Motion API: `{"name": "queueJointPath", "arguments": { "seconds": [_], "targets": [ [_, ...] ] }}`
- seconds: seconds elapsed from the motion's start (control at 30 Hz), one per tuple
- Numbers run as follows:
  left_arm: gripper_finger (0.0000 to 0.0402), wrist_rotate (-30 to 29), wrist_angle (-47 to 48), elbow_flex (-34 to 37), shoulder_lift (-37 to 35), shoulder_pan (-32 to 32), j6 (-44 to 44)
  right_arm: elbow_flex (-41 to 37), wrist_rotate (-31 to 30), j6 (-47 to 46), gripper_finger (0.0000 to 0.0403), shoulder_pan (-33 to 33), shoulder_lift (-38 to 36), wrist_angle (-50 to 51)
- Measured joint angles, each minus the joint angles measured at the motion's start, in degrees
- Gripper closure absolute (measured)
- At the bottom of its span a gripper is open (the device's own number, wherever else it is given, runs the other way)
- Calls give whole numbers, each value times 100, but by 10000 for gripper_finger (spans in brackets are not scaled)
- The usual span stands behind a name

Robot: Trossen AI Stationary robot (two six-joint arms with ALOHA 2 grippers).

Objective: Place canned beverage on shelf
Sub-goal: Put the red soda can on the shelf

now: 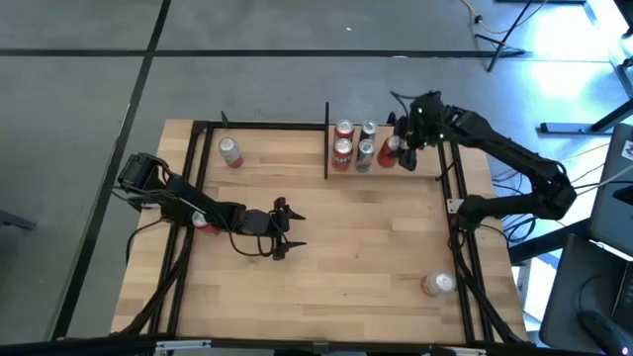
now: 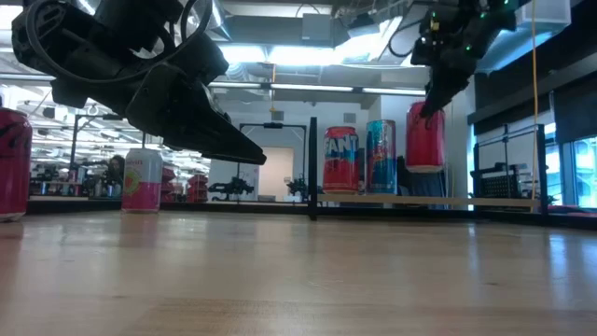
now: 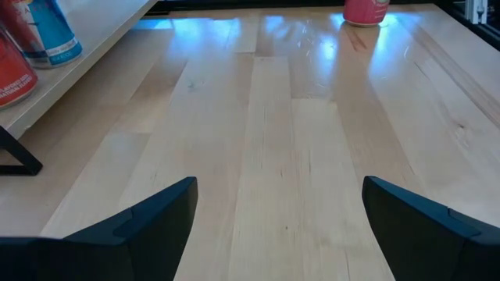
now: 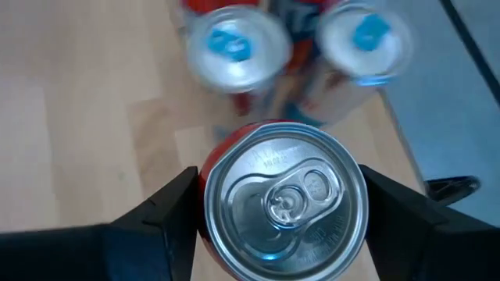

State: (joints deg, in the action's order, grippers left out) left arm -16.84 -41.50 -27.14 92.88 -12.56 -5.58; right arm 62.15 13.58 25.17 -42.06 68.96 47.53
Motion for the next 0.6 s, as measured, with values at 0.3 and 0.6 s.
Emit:
{"name": "queueJointPath", "arguments": {
  "seconds": [0.3, 0.6],
  "targets": [
    [58, 0, -2, 0, 0, 0, 11, 3, 212, 231, 149, -721, 719, -424],
    [58, 0, -2, 0, 0, 0, 15, 3, 212, 346, 149, -750, 999, -608]
  ]
}}
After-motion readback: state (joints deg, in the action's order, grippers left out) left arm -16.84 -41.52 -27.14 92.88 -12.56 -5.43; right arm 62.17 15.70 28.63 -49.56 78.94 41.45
